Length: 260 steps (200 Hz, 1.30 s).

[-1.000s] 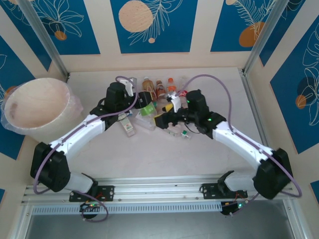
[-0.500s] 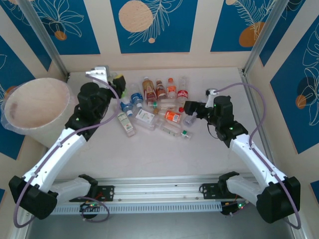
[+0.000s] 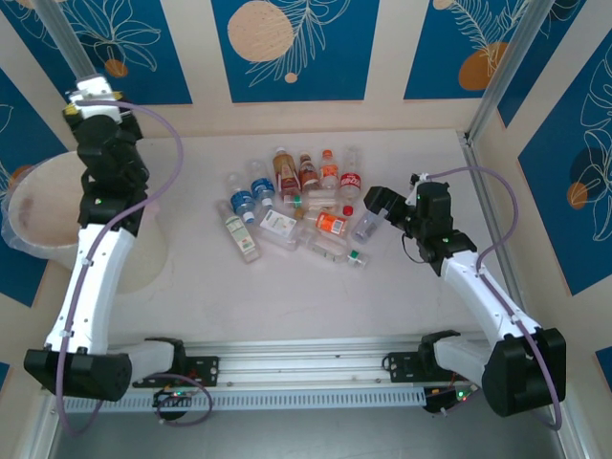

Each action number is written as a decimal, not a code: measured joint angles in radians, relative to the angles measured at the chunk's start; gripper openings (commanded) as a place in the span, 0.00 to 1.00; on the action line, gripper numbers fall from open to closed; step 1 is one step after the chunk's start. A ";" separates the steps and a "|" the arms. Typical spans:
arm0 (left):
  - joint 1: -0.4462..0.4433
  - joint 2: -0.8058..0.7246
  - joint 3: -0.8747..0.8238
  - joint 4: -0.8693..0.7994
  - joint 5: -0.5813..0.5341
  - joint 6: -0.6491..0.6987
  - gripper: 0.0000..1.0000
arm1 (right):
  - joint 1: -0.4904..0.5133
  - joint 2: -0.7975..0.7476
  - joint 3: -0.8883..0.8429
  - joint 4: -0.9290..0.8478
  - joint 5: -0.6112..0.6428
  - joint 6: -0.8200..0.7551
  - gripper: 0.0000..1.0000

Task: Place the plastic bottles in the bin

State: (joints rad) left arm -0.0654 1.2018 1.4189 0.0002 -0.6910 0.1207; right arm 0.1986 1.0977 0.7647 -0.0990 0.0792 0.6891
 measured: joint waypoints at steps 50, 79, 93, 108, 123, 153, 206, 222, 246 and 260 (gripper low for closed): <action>0.274 0.013 0.004 -0.240 0.049 -0.220 0.56 | -0.009 0.045 0.077 -0.027 -0.001 0.000 1.00; 0.365 0.047 -0.002 -0.394 0.164 -0.374 0.55 | -0.016 0.058 0.125 -0.041 -0.004 0.000 1.00; 0.382 0.050 -0.027 -0.428 0.215 -0.423 0.54 | -0.016 0.058 0.131 -0.044 -0.010 0.003 0.99; 0.391 0.050 -0.058 -0.446 0.269 -0.464 0.54 | -0.016 0.058 0.131 -0.050 -0.022 0.011 1.00; 0.399 0.051 -0.087 -0.457 0.319 -0.499 0.55 | -0.015 0.058 0.131 -0.053 -0.031 0.018 1.00; 0.417 0.051 -0.159 -0.457 0.409 -0.563 0.58 | -0.014 0.058 0.131 -0.053 -0.035 0.030 1.00; 0.461 0.051 -0.245 -0.450 0.488 -0.658 0.83 | -0.002 0.078 0.135 -0.052 -0.050 0.037 1.00; 0.473 0.051 -0.253 -0.450 0.502 -0.676 0.91 | 0.000 0.096 0.141 -0.052 -0.061 0.041 1.00; 0.475 0.050 -0.253 -0.450 0.512 -0.689 0.93 | 0.004 0.114 0.159 -0.059 -0.065 0.044 1.00; 0.476 0.047 -0.253 -0.450 0.527 -0.689 0.95 | 0.004 0.117 0.169 -0.067 -0.064 0.043 1.00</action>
State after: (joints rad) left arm 0.4103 1.2484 1.1660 -0.4500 -0.1638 -0.5682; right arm 0.2028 1.2148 0.9333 -0.1661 0.0151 0.7326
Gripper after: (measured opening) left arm 0.938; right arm 0.997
